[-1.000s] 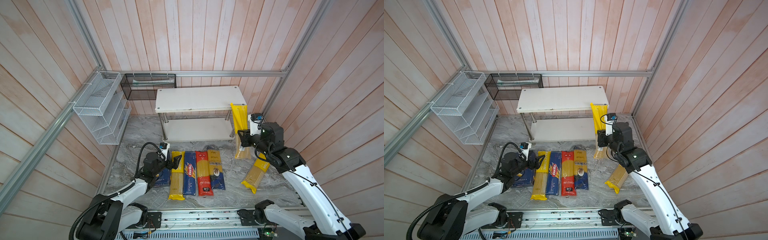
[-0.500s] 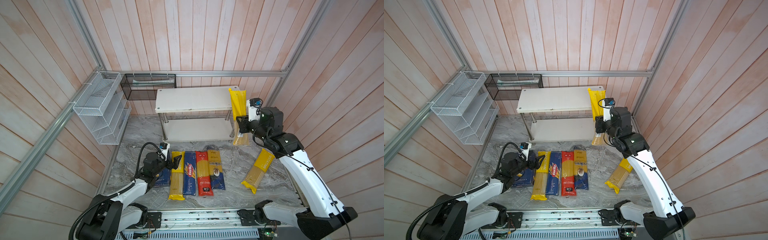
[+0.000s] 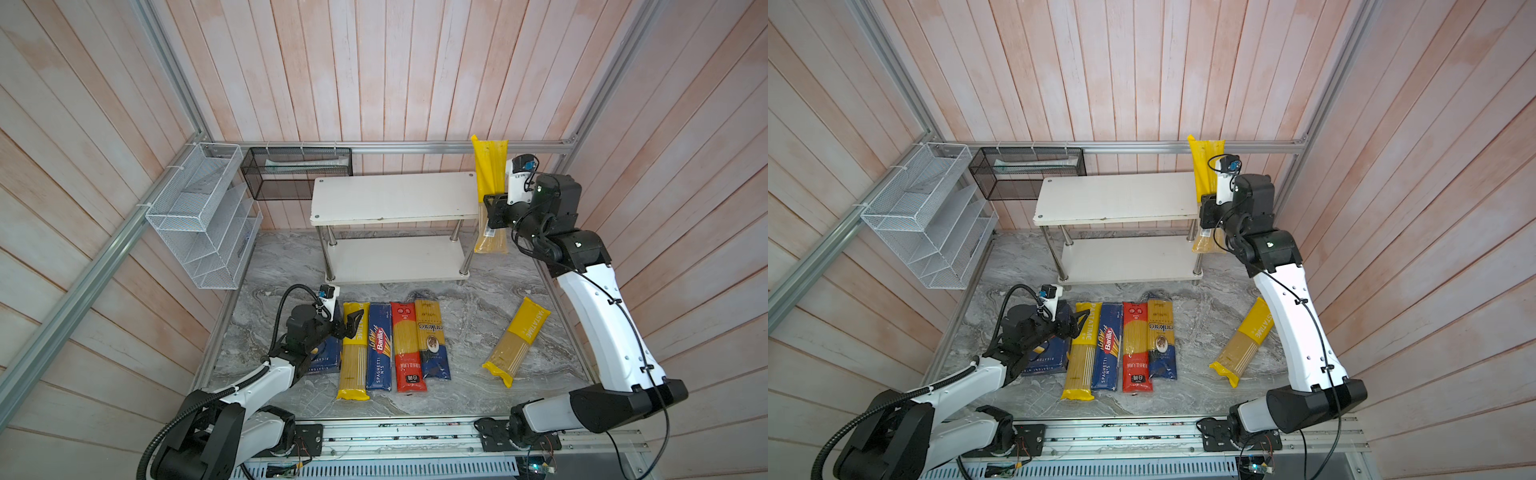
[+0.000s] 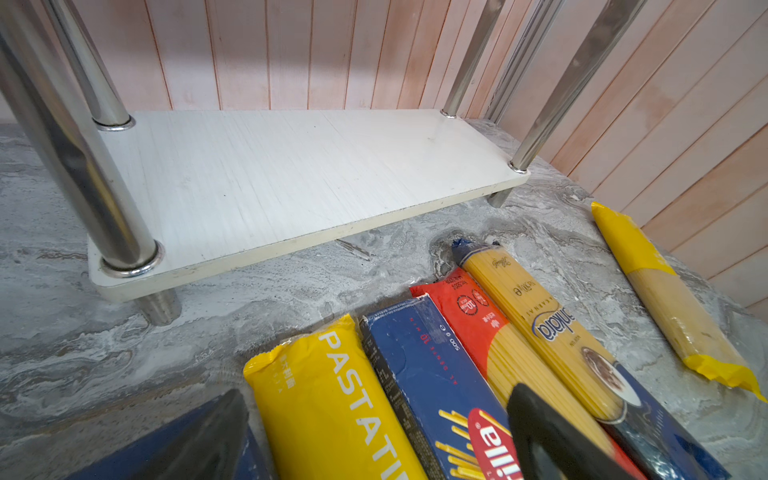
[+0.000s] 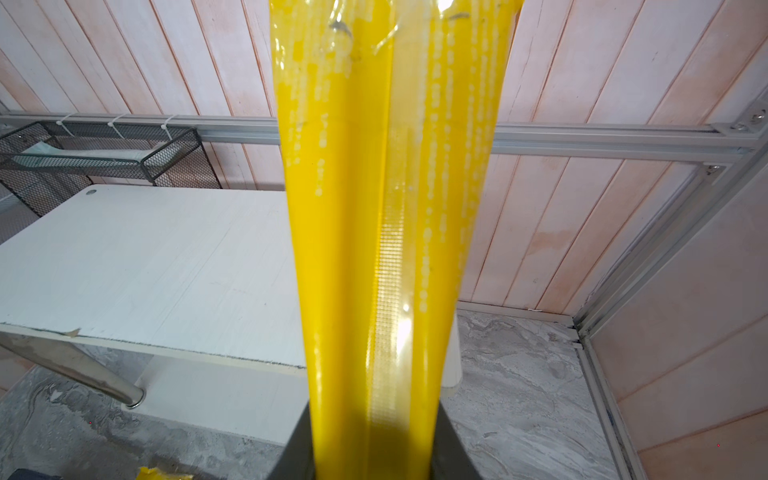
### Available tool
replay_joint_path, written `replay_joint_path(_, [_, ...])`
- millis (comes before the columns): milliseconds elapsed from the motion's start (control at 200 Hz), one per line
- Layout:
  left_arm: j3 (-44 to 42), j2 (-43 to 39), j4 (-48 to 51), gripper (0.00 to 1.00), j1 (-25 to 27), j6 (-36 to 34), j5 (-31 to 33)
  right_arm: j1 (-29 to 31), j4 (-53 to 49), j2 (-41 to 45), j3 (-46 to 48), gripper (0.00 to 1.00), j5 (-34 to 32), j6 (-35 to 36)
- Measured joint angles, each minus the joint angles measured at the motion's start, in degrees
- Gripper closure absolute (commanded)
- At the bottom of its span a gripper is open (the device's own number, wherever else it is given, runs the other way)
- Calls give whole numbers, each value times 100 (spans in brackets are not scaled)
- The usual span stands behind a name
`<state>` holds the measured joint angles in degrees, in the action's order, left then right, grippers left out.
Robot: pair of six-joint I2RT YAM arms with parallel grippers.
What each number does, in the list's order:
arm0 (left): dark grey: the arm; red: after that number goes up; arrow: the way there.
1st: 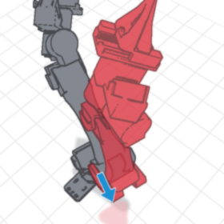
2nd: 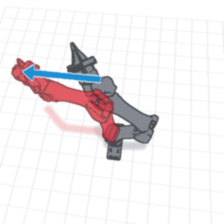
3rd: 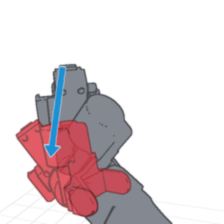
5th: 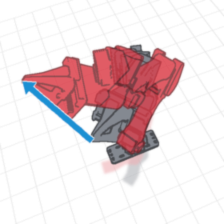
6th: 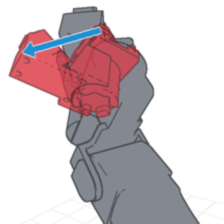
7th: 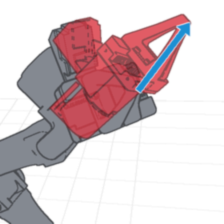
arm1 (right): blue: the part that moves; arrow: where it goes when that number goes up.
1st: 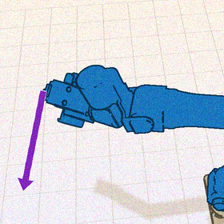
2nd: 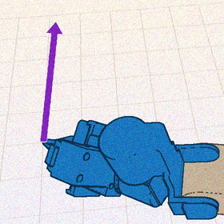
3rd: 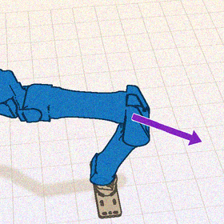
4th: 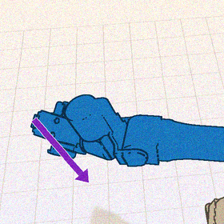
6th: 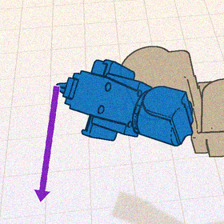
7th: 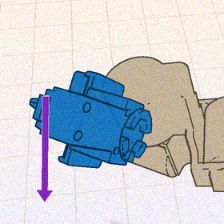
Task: Place and organize the pasta boxes and bags onto the shelf
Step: 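Lift the yellow-capped bag upright and carry it toward the shelf top, then lower the bag flat onto the top shelf with the right gripper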
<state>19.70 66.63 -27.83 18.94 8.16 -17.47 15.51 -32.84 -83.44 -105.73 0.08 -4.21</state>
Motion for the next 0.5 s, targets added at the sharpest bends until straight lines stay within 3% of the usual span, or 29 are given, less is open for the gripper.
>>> replay_joint_path(245, [2,0,0,0,11,0,2,-31,-94,-660,-813,84,262,76])
replay_joint_path(500, [0,-50,0,0,15,2,-4,-46,-87,-1174,-938,83,345,79])
